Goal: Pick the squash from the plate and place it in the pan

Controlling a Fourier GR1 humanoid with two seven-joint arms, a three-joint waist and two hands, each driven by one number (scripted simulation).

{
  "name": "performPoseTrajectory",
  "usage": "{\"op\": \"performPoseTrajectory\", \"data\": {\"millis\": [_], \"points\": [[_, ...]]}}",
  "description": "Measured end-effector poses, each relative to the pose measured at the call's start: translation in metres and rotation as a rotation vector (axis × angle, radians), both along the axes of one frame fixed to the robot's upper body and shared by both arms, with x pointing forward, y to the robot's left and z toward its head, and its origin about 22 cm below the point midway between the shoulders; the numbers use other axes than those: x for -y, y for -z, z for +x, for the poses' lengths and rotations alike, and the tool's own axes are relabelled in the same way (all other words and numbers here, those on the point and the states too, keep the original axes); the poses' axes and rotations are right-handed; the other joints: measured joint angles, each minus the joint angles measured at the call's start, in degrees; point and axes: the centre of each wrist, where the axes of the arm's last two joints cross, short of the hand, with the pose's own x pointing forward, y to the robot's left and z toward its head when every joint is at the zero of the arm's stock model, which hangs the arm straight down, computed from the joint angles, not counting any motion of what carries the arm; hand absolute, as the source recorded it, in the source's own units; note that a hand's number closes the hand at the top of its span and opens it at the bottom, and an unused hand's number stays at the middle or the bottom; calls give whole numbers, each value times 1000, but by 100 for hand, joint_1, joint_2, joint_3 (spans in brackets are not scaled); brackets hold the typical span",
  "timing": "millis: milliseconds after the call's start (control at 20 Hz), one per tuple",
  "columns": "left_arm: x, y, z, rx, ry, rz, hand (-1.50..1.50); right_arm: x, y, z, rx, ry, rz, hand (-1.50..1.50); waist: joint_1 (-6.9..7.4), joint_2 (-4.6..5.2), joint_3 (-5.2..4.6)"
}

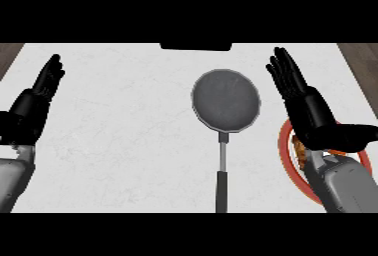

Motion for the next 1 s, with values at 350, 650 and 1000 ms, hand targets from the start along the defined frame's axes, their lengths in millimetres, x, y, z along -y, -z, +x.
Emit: {"op": "performPoseTrajectory", "data": {"millis": [350,650,1000], "points": [[4,48,-26,-176,-52,-19,0,94,2,17,-110,-15,-139,-150,132,-55,250],[11,78,-53,-299,-74,-49,0,225,16,-11,-333,324,-264,-150,91,-84,309],[26,80,-66,-332,-57,-50,0,302,-19,-35,-410,279,-641,-150,225,-93,323]]}}
